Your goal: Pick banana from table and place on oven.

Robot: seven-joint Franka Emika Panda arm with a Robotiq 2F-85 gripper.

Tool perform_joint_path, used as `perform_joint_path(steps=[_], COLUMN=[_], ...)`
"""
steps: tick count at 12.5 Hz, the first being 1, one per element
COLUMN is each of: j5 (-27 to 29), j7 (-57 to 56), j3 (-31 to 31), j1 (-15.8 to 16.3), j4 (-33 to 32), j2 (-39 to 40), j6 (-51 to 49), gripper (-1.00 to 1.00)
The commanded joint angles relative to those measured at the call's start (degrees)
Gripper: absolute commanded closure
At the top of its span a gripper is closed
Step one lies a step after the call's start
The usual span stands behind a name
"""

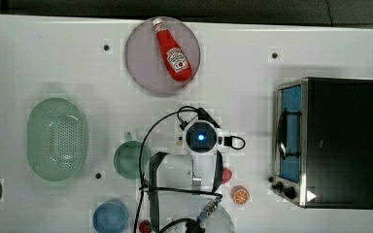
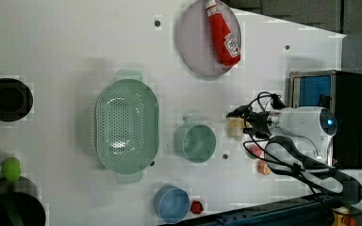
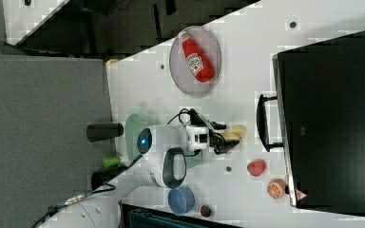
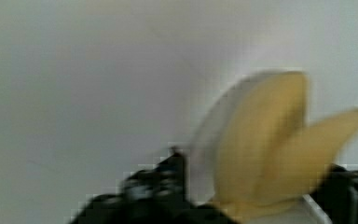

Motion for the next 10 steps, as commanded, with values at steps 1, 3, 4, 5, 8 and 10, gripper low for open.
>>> perform_joint_path(steps=[1,3,4,5,8,10], j5=[0.4,0.4,0.4,0.4,0.4,0.4], j7=[-0.4,-0.4,-0.4,-0.4,-0.2,-0.2], j3=[0.2,0.4,0.4,0.4,0.4,0.4], j1=[-0.6,-0.6,-0.6,-0.6,-0.6,-0.6], j4=[0.4,0.3,0.1,-0.2,0.4,2.0], j2=[-2.8,-3.8,-4.2,-4.8,-11.7,-20.0], j6=[0.0,-0.1,-0.1,-0.1,-2.6,-12.8], gripper=[0.06,0.43,0.43,0.43,0.43,0.43])
